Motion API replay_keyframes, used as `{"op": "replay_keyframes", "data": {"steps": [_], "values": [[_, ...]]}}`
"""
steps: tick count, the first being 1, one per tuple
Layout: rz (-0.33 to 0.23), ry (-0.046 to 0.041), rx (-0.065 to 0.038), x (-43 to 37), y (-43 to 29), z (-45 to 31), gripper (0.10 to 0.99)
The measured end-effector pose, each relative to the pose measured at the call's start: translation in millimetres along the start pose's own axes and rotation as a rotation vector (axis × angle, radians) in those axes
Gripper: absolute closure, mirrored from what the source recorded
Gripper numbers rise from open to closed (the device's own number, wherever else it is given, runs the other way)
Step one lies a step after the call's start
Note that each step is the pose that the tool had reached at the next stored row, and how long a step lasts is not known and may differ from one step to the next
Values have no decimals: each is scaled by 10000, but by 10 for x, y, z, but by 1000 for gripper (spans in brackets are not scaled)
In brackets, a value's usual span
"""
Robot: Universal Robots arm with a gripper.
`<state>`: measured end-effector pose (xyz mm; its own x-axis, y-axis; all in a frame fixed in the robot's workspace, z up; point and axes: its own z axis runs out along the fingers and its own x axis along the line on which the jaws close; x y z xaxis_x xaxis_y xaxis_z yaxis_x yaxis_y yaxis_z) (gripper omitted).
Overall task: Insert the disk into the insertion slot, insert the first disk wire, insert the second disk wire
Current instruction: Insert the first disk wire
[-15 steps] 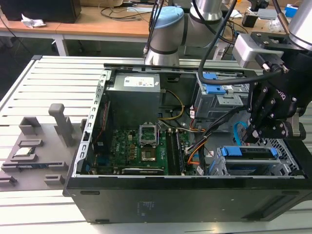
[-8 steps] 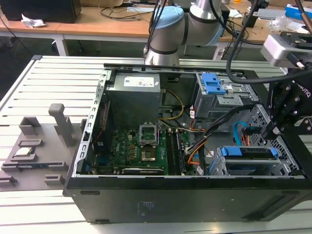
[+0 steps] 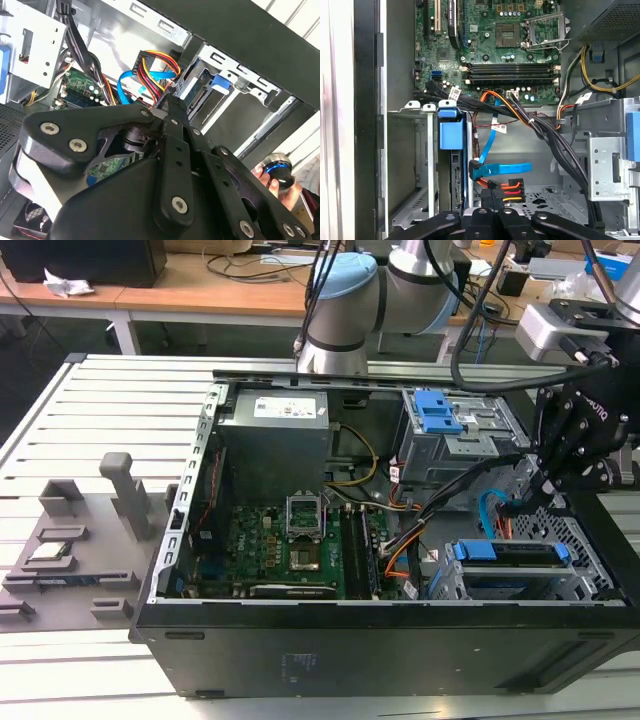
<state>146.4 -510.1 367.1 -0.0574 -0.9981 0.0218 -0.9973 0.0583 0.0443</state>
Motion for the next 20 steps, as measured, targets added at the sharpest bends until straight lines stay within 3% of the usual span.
{"op": "replay_keyframes", "data": {"steps": [4,7,20], "values": [[-1,-1,0,0,0,2,973],[0,-1,0,0,0,5,784],[0,5,0,-2,-4,91,784]]}}
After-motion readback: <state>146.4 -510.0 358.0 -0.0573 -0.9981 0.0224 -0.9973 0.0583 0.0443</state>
